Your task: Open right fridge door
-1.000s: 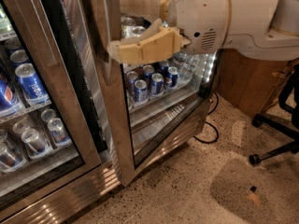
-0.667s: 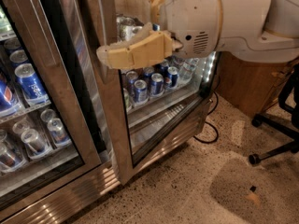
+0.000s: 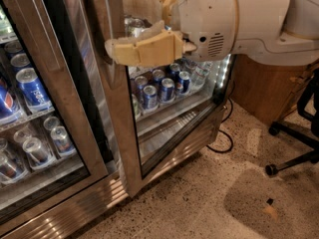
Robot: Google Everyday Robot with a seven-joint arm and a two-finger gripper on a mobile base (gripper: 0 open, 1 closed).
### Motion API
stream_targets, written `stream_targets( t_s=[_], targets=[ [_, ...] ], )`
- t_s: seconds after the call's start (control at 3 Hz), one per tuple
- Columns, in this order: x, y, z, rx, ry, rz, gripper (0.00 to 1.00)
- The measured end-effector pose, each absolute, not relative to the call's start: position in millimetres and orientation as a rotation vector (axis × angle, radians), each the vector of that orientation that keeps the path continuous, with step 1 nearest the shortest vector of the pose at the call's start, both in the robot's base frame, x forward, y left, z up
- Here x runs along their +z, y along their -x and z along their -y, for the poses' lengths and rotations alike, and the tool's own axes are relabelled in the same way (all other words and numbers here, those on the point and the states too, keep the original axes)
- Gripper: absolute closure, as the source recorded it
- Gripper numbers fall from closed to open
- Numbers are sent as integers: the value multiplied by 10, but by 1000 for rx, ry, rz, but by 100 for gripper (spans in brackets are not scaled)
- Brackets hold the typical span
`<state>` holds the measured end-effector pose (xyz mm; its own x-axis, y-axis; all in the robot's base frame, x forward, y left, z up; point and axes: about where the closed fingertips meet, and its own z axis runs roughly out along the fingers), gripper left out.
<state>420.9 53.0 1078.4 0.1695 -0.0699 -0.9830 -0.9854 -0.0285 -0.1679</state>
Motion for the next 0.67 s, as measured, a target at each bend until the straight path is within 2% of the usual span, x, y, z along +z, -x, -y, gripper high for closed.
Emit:
stream_targets(
  t_s=[0.67],
  targets=[
    [10784, -4209, -530, 1064, 1354, -1123, 99]
  ],
)
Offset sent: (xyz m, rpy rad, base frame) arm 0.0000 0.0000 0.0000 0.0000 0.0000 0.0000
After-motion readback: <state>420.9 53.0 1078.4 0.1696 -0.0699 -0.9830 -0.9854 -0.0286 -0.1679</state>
